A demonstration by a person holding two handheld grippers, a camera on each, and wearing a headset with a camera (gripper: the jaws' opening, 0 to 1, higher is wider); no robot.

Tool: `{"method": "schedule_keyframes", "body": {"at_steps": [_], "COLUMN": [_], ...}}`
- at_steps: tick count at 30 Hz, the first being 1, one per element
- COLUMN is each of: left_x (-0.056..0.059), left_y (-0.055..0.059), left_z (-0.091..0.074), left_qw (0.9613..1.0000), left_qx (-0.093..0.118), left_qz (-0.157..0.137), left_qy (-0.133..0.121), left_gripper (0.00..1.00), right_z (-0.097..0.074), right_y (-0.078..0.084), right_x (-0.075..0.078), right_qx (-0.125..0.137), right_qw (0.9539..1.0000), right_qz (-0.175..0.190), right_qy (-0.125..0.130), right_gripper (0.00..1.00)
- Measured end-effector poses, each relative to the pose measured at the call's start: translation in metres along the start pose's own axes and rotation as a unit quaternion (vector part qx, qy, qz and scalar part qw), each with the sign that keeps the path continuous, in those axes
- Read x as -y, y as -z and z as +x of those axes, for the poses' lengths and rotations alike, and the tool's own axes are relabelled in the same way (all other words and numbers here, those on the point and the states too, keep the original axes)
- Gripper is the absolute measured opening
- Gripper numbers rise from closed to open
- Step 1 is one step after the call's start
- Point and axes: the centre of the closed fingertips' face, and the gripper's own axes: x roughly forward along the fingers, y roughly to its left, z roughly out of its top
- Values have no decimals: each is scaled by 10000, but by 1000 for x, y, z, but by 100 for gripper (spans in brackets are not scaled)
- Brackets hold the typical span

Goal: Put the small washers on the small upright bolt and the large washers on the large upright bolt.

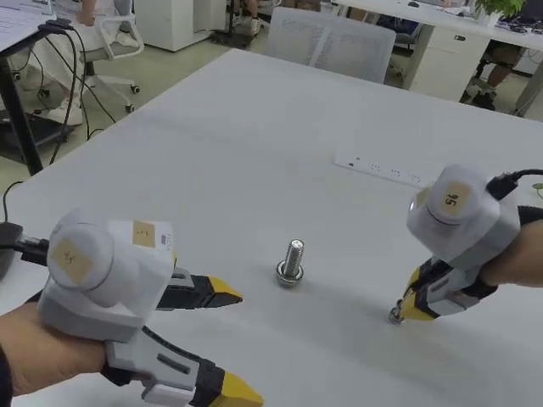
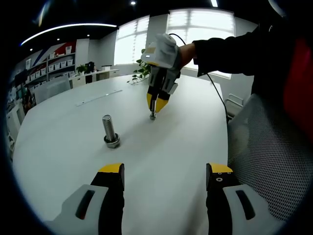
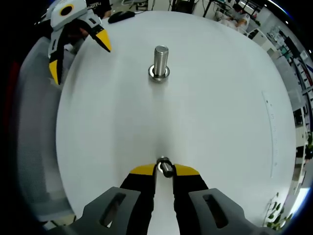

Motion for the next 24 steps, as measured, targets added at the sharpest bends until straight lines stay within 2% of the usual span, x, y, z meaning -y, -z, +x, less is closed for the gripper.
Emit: {"method": "schedule_keyframes", "body": {"at_steps": [12,24], "left_x": [0,1], "left_y": [2,2], "left_z": [2,3], "left_qw": [10000,10000], "left_qx": [-29,-49], "left_qz": [-29,-26], "left_qy": [16,40], "left_gripper": [67,67], "right_z": [11,14], "right_y": [4,4], "right_x": [1,4], "right_qx": [43,83], "right_qw": [9999,9999], "right_qz": [95,109], "right_qy": [-35,-38], "right_gripper": [14,15]}}
